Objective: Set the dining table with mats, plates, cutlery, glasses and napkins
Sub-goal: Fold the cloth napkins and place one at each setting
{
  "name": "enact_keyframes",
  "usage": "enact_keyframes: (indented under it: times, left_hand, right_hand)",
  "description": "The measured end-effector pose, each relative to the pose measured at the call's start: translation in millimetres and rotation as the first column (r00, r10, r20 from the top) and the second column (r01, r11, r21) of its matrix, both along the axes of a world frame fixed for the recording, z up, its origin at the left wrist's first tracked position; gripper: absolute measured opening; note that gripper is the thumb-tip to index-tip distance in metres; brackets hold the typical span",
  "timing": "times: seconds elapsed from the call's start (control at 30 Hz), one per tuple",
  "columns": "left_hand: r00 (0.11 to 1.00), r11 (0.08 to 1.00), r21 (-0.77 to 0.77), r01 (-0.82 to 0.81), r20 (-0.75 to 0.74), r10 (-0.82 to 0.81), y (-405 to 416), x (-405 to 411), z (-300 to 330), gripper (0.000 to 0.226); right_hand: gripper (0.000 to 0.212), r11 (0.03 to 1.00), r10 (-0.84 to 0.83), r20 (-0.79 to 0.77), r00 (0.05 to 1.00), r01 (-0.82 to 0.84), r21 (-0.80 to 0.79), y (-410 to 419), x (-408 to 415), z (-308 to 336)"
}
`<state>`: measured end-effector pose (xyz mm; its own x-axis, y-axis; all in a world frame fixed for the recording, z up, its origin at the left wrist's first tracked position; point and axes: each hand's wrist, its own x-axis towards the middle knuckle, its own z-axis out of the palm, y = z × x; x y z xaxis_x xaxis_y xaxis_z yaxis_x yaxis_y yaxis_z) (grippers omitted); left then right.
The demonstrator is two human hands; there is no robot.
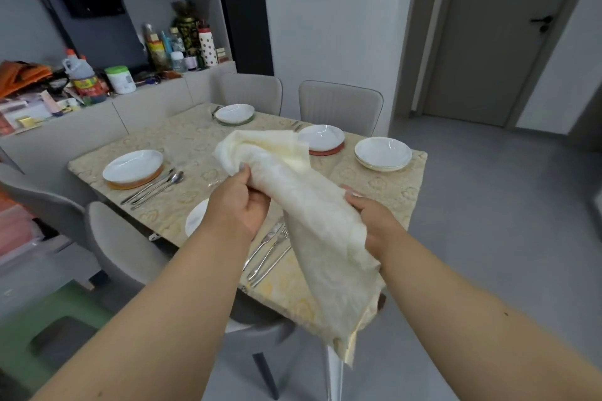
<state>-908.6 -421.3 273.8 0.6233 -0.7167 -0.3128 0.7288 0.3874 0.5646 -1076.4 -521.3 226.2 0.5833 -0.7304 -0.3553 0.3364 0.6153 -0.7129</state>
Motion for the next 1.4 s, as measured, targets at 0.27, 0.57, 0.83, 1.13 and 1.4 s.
enact_keyframes:
  times: [0.27, 0.57, 0.83, 1.13, 1.4]
  left_hand:
    - [0.996, 0.988, 0.152, -0.018, 0.088, 0.004, -112.7, -42.6, -6.4, 0.038]
    - [0.994, 0.972, 0.233, -0.019, 0.113, -0.008, -189.0, -47.3, -36.2, 0.023]
    - [0.945, 0.835, 0.511, -0.202, 0.326, 0.029, -206.5, -60.9, -71.2, 0.030]
    - [0.800, 0.680, 0.681, -0.271, 0.552, -0.235, -219.0, -56.7, -112.6, 0.034]
    - [0.725, 0.613, 0.727, -0.308, 0.597, -0.344, -236.8, -45.5, -120.7, 0.025]
  right_hand:
    - [0.023, 0.837, 0.224, -0.620, 0.752, -0.474, -0.273, -136.0, -29.8, -2.2]
    - [0.073, 0.602, 0.373, -0.473, 0.798, -0.596, -0.530, -229.2, -7.8, -7.7]
    - [0.013, 0.720, 0.278, -0.394, 0.876, -0.462, -0.518, -265.0, 20.9, -18.5]
    - [0.019, 0.780, 0.220, -0.496, 0.840, -0.457, -0.428, -301.7, 27.9, -26.5]
    - [0.026, 0.848, 0.340, -0.429, 0.837, -0.470, -0.245, -311.1, 32.1, -46.0]
